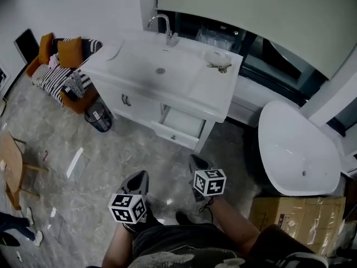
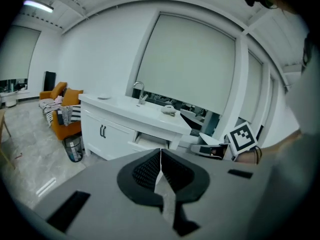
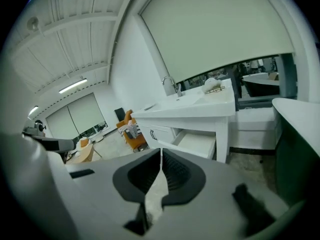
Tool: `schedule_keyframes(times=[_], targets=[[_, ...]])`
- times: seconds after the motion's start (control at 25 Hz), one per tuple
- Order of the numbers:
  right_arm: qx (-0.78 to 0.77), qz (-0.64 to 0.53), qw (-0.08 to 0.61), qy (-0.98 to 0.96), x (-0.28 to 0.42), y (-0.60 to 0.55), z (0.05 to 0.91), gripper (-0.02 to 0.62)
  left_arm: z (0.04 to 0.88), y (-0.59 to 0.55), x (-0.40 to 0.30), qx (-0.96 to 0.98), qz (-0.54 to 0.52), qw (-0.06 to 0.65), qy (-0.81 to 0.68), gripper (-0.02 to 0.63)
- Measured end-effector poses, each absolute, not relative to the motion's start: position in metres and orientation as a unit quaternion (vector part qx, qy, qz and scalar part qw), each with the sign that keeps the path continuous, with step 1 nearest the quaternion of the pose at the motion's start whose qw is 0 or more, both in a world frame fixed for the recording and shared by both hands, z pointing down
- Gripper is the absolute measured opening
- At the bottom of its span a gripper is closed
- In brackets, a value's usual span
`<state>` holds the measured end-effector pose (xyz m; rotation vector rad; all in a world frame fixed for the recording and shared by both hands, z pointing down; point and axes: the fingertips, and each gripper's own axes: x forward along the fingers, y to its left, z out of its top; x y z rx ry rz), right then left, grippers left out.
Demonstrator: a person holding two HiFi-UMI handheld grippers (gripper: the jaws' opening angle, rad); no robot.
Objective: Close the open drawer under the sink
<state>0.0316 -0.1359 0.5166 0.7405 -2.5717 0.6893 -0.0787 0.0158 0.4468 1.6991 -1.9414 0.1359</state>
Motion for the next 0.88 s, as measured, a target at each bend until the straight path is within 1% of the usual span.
schedule_keyframes(times=[0.32,0.56,0.72,0.88], targets=[[0.379,0.267,0.183,-0.867,0.012,-0.154,0.525,0.026,0.465,-0.035,-0.134,0.713,0.071,0.296,-0.632,0.015],[0.470,0.264,0.155,-0.828,-0.012,-0.154,0.516,0.028,0.466,-0.061,-0.193,0.764,0.104,0.288,-0.569,0.015],[0.506,0.272,0.162,-0.802,-0.035,-0.144,0.528,0.028,0.478,-0.074,-0.221,0.792,0.130,0.281,-0.526,0.015],[0.536,0.284,0.176,-0.776,-0.051,-0.131,0.547,0.028,0.497,-0.077,-0.233,0.813,0.144,0.287,-0.485,0.015]])
